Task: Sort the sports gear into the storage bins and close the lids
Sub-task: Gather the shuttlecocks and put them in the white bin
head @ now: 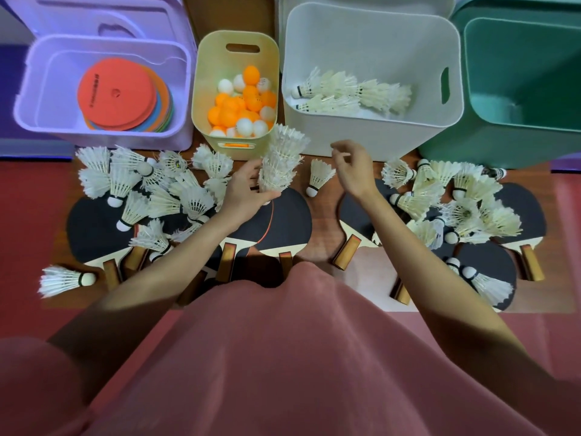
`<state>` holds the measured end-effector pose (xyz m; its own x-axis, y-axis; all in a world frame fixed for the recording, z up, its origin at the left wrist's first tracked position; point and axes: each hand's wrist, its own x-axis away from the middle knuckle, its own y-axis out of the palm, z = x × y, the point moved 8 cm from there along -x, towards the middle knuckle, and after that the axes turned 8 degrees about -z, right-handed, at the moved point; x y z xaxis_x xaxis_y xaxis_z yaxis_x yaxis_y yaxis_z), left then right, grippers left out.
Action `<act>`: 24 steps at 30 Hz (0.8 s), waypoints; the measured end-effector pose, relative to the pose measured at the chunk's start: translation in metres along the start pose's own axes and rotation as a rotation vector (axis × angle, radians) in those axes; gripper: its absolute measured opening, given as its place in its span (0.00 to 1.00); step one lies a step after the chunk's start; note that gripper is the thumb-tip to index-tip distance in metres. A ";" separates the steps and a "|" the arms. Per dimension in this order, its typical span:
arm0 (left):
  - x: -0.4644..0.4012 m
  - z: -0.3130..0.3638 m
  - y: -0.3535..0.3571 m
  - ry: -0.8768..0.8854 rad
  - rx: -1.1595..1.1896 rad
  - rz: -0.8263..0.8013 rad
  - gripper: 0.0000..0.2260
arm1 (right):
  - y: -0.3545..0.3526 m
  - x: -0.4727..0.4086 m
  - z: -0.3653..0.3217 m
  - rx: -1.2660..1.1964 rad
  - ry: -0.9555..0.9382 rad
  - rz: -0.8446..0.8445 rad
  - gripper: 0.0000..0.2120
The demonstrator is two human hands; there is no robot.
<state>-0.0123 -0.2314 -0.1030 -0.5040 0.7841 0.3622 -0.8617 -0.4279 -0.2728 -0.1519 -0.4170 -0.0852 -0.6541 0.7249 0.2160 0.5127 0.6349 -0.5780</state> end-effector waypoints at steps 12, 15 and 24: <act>0.004 0.011 -0.012 0.043 -0.021 0.002 0.28 | 0.045 -0.016 0.045 0.368 0.192 -0.276 0.07; 0.006 0.014 -0.016 0.057 -0.048 -0.012 0.27 | 0.039 -0.004 0.038 0.363 0.126 -0.258 0.11; -0.004 0.045 -0.030 0.173 -0.209 -0.039 0.28 | -0.079 0.054 -0.050 -0.031 -0.255 0.419 0.08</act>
<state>0.0129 -0.2422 -0.0563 -0.4378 0.8709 0.2234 -0.8401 -0.3078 -0.4466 -0.2000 -0.4153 0.0112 -0.5014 0.8335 -0.2322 0.7748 0.3130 -0.5493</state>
